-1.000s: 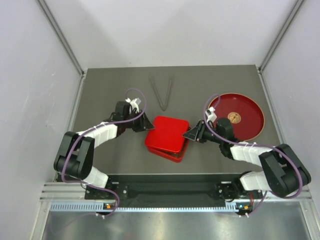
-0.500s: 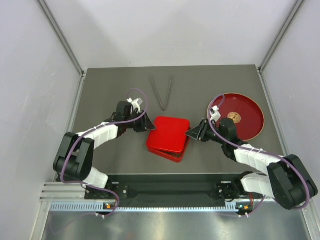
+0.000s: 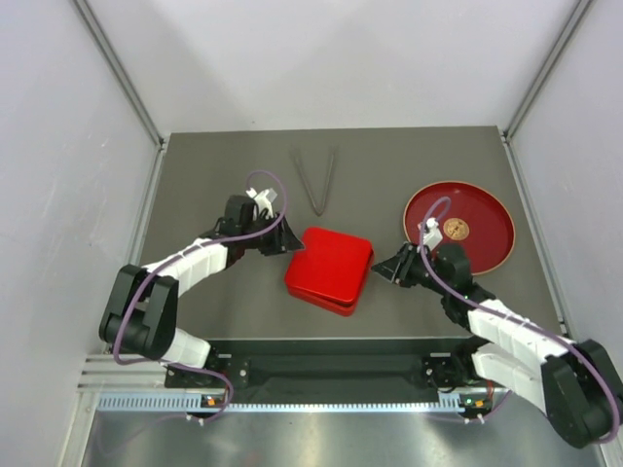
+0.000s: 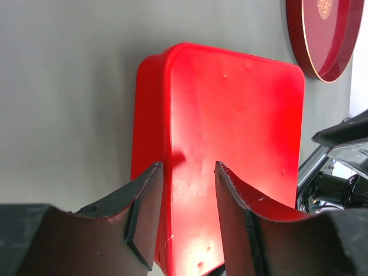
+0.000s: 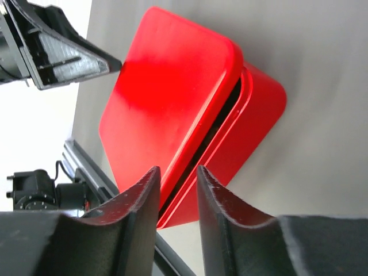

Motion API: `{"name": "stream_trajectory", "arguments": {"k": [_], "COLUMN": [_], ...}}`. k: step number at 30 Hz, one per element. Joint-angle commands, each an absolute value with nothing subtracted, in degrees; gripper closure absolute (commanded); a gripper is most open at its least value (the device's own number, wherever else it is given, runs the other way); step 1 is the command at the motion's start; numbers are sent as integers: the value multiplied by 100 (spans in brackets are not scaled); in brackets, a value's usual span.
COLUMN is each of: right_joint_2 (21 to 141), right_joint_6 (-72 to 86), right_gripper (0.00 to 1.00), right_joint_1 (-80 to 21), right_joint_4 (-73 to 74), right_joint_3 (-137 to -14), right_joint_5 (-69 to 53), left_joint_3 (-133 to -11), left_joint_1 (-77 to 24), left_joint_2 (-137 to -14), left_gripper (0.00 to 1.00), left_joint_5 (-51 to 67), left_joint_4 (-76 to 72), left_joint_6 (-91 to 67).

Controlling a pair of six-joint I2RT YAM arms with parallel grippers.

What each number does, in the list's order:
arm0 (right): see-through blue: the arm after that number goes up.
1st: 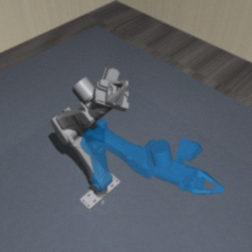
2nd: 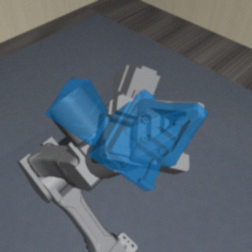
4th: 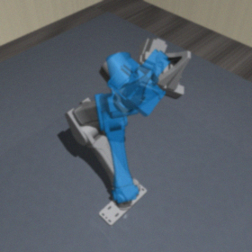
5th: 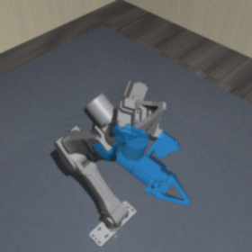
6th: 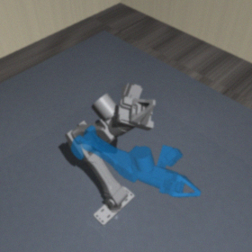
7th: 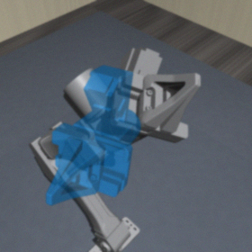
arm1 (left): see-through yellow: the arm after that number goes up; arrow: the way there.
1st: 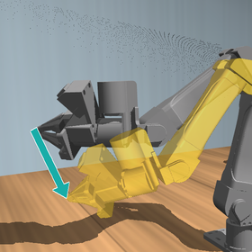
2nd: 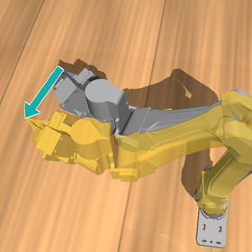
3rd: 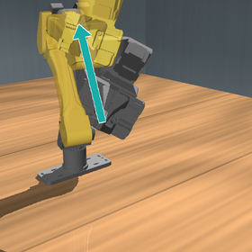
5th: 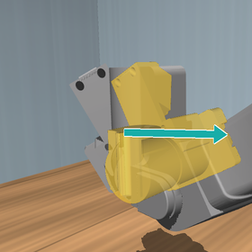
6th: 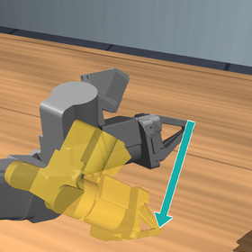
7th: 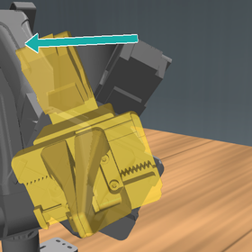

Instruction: Pack the chocolate

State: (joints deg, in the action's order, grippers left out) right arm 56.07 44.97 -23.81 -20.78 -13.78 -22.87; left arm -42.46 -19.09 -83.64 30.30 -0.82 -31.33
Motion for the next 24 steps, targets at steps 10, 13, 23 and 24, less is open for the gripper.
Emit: {"name": "stream_trajectory", "arguments": {"k": [10,13,23,24], "right_joint_2": [4781,4860,5185,5212], "right_joint_6": [4192,4149,4631,4693], "right_gripper": [57,57,56,56], "right_joint_1": [-2311,-2311,-2522,-2583], "right_joint_4": [-19,175,-465,-666], "right_joint_3": [-2223,-2302,-2136,-2101], "right_joint_5": [-1108,-1107,-1134,-1116], "left_joint_3": [-4719,-4816,-4992,-4983], "left_joint_1": [-2065,-2171,-2548,-2610], "left_joint_2": [-8323,-8507,-8982,-8982], "left_gripper": [55,56,61,61], "left_joint_5": [2690,2558,2294,2285], "left_joint_4": [176,255,238,211], "left_joint_6": [-2909,-2865,-2672,-2672]}}
